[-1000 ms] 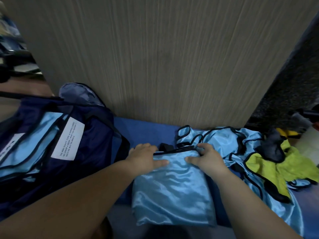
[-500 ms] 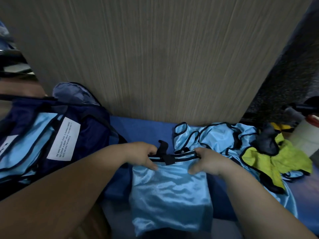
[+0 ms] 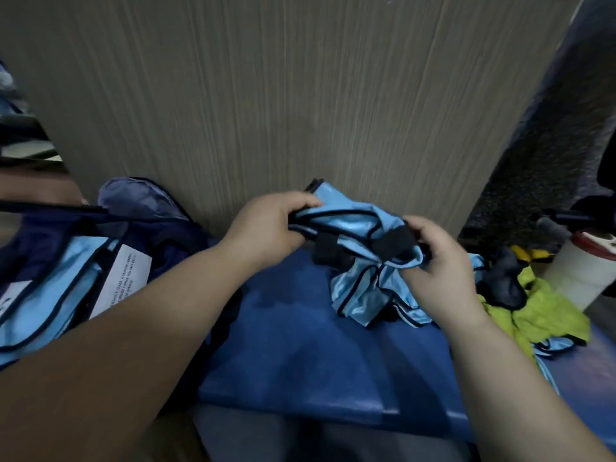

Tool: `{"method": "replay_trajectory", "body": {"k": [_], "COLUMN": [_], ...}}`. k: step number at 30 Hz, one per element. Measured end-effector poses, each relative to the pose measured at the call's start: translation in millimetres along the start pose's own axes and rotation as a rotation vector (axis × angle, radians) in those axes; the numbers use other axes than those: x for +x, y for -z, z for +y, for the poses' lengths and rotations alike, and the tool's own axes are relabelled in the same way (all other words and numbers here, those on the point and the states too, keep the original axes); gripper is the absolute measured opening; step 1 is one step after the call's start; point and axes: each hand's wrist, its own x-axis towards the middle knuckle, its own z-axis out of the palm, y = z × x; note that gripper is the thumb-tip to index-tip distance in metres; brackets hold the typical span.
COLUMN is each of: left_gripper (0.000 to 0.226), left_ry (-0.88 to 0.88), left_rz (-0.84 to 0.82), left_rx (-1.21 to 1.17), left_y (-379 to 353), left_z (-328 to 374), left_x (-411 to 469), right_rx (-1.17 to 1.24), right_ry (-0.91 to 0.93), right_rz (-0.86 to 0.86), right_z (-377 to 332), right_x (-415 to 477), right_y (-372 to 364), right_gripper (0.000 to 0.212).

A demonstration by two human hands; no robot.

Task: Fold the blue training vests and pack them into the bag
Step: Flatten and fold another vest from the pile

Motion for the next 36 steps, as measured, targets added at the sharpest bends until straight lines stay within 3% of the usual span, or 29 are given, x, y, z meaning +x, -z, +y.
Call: {"method": "replay_trajectory", "body": {"k": [2,4,6,9,11,15,19,22,24,27,31,33,36], "left_gripper": [0.034,0.028,0.029,0.028,0.031,0.011,0.006,0.020,0.027,0.018,0.013,0.023,0.046], "left_ry": [0.017,0.041,0.092,0.145,0.149,0.177,0.226,0.300,0.323,0.367,0.371,0.314,0.271], "left_rz": [-0.197,-0.509,-0.756,-0.834,-0.829,-0.859,-0.875,-0.828,-0.774,-0.624,-0.484,-0.429,-0.373], "left_rx": [0.117,0.295,0.385,0.367,0.372,0.284,0.139,0.058,0.063,0.113,0.233,0.376,0.454], "left_y": [-8.3,-22.3,-38.3,-52.1,-53.5,-47.6,-41.8,-43.4,-48.7,-61.4,-74.4,-79.8,-88.7], "left_z": [-12.5,-27.2,-39.2,-48.0,-49.2,-40.1,-31.9,-34.3,-37.9,-45.3,-47.9,-46.3,-42.3], "left_x": [-14.6,-31.6,-49.4,-66.5,-69.7,-67.4,-62.1,-59.3,-57.8,-57.7,-61.4,-62.2,-64.0], "right_rx": [-0.036,-0.154,-0.263,-0.333,-0.352,-0.217,-0.056,0.022,-0.039,-0.206,-0.431,-0.468,-0.441], "right_ry": [-0.025,-0.155,-0.313,-0.426,-0.442,-0.475,-0.552,-0.625,-0.639,-0.631,-0.553,-0.563,-0.562], "right_rz": [-0.261,-0.602,-0.896,-1.063,-1.099,-1.116,-1.103,-1.103,-1.087,-0.939,-0.809,-0.790,-0.717], "right_z": [12.9,25.1,32.2,31.4,27.3,28.4,28.2,28.3,31.8,39.5,45.4,46.3,47.9], "right_x": [-7.9,-20.7,-32.7,-37.7,-36.6,-37.2,-34.5,-35.3,-35.7,-36.7,-38.9,-39.4,-40.0], "right_y": [-2.0,-5.3,-7.9,-7.1,-3.0,5.1,20.4,26.3,25.3,18.8,8.1,5.0,2.7], "right_gripper": [0.047,0.033,0.032,0.034,0.045,0.030,0.026,0.022,0.025,0.043,0.035,0.032,0.059]}}
